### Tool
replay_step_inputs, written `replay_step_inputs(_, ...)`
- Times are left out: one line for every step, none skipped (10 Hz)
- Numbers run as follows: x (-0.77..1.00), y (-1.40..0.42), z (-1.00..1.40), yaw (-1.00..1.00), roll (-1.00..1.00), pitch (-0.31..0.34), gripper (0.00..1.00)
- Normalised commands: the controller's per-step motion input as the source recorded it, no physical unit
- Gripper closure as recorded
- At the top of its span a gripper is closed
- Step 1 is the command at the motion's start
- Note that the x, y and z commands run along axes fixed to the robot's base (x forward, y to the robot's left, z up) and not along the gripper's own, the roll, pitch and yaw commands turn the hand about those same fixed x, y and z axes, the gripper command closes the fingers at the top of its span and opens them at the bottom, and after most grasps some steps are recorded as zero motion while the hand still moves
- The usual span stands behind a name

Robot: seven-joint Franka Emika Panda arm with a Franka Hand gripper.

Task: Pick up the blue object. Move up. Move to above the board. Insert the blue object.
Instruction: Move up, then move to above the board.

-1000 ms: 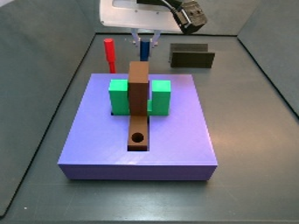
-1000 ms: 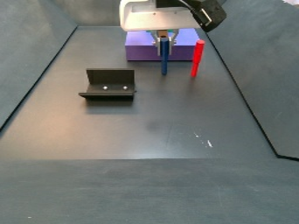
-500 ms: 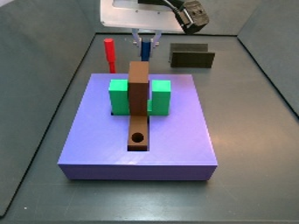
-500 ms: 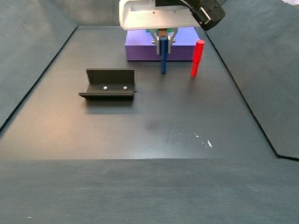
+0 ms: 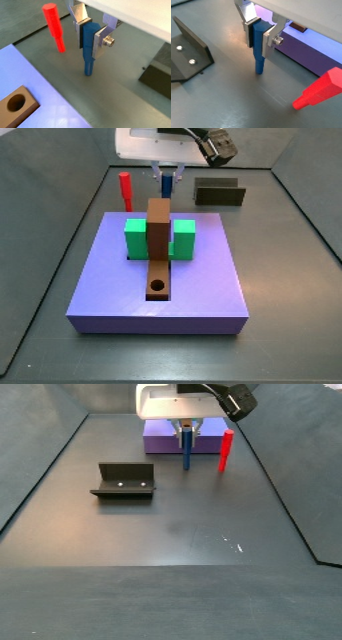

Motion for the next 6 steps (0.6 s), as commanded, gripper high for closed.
replay_step_inputs(-0.02, -0.06, 0.81, 0.02, 0.00, 0.015, 1.00)
replay_step_inputs(-0.05, -0.06, 0.53, 0.03, 0.00, 0.035, 1.00)
replay_step_inputs(-0.02, -0.03, 0.23, 0.02, 0.00, 0.013, 1.00)
replay_step_inputs(0.00, 0.00, 1.40, 0.00, 0.00, 0.000, 1.00)
replay_step_inputs(0.00, 0.01, 1.40, 0.00, 0.00, 0.018, 1.00)
replay_step_inputs(-0.04, 0.01, 1.40, 0.00, 0.00, 0.021, 1.00)
